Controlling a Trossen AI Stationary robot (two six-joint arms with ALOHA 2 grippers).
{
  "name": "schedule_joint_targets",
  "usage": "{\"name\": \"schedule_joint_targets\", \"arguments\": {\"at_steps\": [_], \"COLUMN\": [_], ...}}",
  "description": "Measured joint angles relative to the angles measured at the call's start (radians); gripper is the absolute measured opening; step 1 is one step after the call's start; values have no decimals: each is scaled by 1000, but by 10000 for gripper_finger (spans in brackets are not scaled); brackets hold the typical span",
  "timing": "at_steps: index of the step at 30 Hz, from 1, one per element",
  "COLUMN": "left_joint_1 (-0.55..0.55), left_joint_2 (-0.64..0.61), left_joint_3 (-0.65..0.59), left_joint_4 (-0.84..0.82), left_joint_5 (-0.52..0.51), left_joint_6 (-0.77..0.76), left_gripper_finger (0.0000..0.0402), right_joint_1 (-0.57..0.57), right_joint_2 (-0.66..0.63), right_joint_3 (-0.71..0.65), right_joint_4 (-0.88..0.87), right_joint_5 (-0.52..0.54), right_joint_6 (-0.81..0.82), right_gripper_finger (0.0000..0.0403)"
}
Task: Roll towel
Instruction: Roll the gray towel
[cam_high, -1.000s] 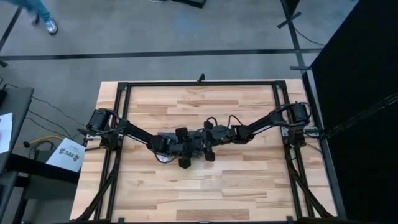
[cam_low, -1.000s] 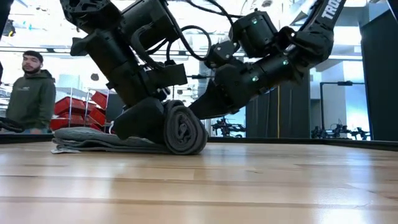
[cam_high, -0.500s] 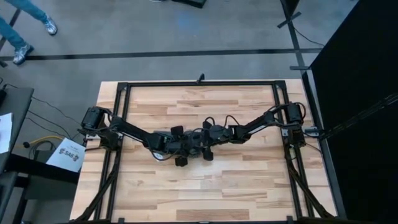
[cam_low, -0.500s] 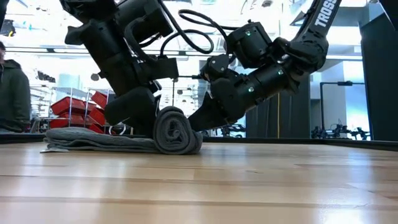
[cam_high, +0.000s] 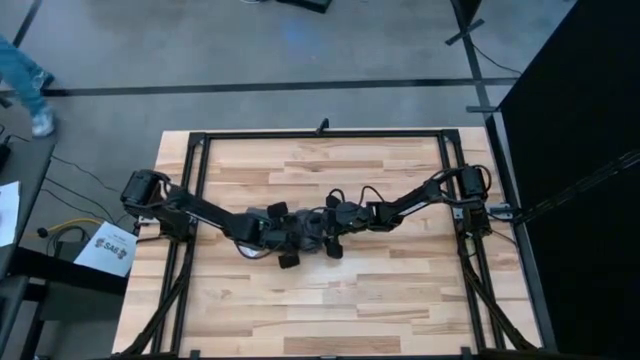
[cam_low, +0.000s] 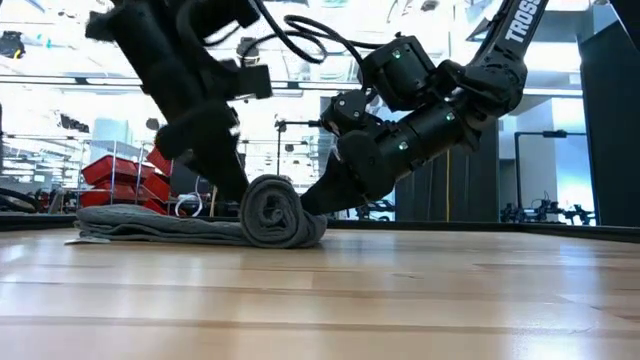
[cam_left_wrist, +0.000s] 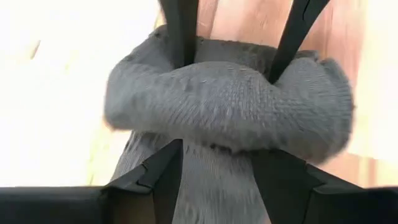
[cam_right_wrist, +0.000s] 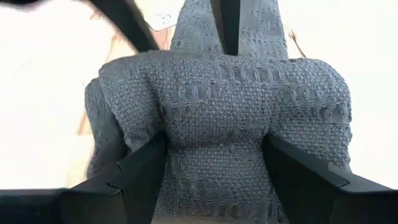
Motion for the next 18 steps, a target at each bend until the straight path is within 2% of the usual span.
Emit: {"name": "schedule_joint_targets", "arguments": {"at_steps": [4, 8, 13, 18], "left_joint_1": [-23, -49, -32, 8], "left_joint_2": [-97, -155, -101, -2], "left_joint_3": [0, 1, -42, -134], "left_joint_4": [-62, 32, 226, 356], "left_joint_5": [-27, -164, -186, -134], "left_joint_6": [-48, 14, 134, 137], "left_gripper_finger": [173, 173, 173, 173], "right_joint_1": [0, 0, 0, 0], "right_joint_2": [0, 0, 0, 0], "right_joint_3": [0, -1, -1, -1], "right_joint_4": [-4, -3, -4, -7], "right_joint_5": [0, 0, -1, -1], "right_joint_6": [0, 0, 0, -2], "right_gripper_finger": [258, 258, 258, 258]}}
